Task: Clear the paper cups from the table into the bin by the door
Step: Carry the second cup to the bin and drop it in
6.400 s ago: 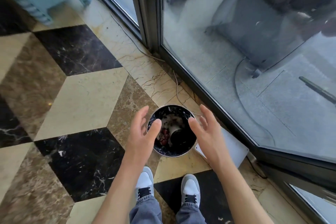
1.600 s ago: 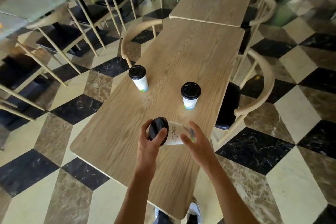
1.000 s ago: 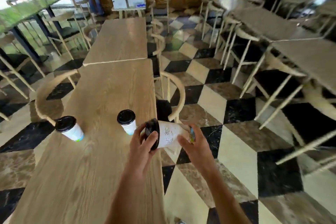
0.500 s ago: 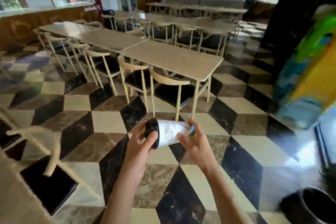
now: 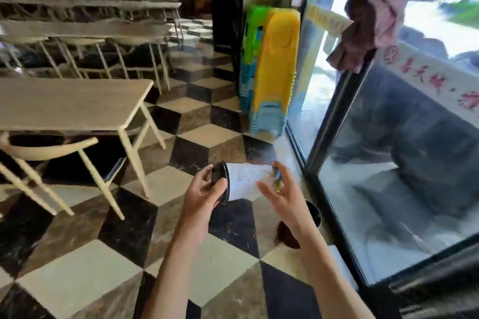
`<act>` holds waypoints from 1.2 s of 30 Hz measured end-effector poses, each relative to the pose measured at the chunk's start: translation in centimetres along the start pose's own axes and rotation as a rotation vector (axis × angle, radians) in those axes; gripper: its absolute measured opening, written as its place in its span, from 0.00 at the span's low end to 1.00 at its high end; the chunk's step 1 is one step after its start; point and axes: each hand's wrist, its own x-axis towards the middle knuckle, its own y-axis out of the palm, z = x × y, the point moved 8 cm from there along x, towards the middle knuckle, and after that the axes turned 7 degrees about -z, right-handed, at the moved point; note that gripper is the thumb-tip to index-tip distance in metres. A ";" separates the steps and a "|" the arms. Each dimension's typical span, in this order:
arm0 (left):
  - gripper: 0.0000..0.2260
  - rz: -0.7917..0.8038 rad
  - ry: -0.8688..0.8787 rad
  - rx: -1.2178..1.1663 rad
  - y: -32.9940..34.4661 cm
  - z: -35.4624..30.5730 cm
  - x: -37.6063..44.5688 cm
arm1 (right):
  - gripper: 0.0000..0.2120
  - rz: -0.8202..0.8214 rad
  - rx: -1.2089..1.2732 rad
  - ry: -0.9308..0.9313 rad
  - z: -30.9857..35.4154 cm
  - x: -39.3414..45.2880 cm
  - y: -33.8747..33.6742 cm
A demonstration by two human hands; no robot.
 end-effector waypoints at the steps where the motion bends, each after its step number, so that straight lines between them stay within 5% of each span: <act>1: 0.18 0.034 -0.003 0.019 2.2 0.5 0.9 | 0.32 -0.042 -0.003 0.019 -0.5 0.8 -2.0; 10: 0.21 0.310 -0.082 0.054 16.8 5.1 9.7 | 0.36 -0.327 -0.069 0.115 -5.7 8.3 -13.7; 16: 0.34 0.472 -0.142 0.068 28.1 9.1 19.5 | 0.32 -0.520 -0.112 0.190 -9.2 16.6 -20.3; 22: 0.29 0.607 -0.199 0.148 35.5 12.2 26.8 | 0.33 -0.614 -0.127 0.308 -12.4 23.4 -24.0; 29: 0.31 0.598 -0.280 0.317 38.4 19.3 31.5 | 0.32 -0.621 -0.066 0.516 -21.3 28.3 -25.5; 36: 0.29 0.462 -0.492 0.366 36.6 33.5 34.0 | 0.33 -0.489 -0.107 0.674 -36.0 29.7 -23.6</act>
